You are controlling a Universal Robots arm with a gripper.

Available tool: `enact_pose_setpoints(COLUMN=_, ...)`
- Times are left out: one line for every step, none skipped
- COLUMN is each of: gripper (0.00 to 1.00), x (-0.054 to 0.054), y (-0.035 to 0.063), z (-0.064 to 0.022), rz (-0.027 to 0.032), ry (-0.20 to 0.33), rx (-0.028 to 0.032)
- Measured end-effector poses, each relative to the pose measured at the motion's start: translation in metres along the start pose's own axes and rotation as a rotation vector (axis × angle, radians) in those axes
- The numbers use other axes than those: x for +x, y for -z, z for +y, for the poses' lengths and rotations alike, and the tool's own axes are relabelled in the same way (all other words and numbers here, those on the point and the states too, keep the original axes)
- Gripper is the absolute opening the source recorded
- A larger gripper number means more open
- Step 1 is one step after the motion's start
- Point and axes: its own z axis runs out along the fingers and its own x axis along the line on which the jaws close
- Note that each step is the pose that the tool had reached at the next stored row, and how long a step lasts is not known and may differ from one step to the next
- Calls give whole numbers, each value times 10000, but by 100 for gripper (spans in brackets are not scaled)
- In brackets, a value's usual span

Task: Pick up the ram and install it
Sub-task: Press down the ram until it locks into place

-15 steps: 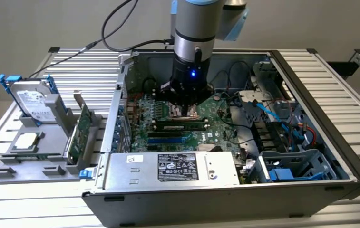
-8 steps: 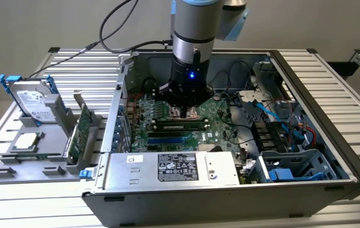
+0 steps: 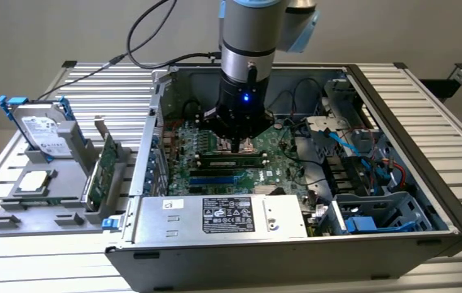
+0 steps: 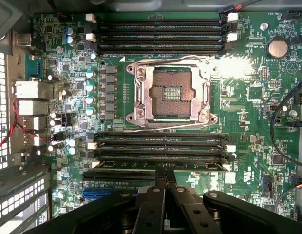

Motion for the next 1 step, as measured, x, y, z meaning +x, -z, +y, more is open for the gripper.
enact_pose_setpoints(gripper=11, x=0, y=0, z=0, rz=0, ry=0, rx=-1)
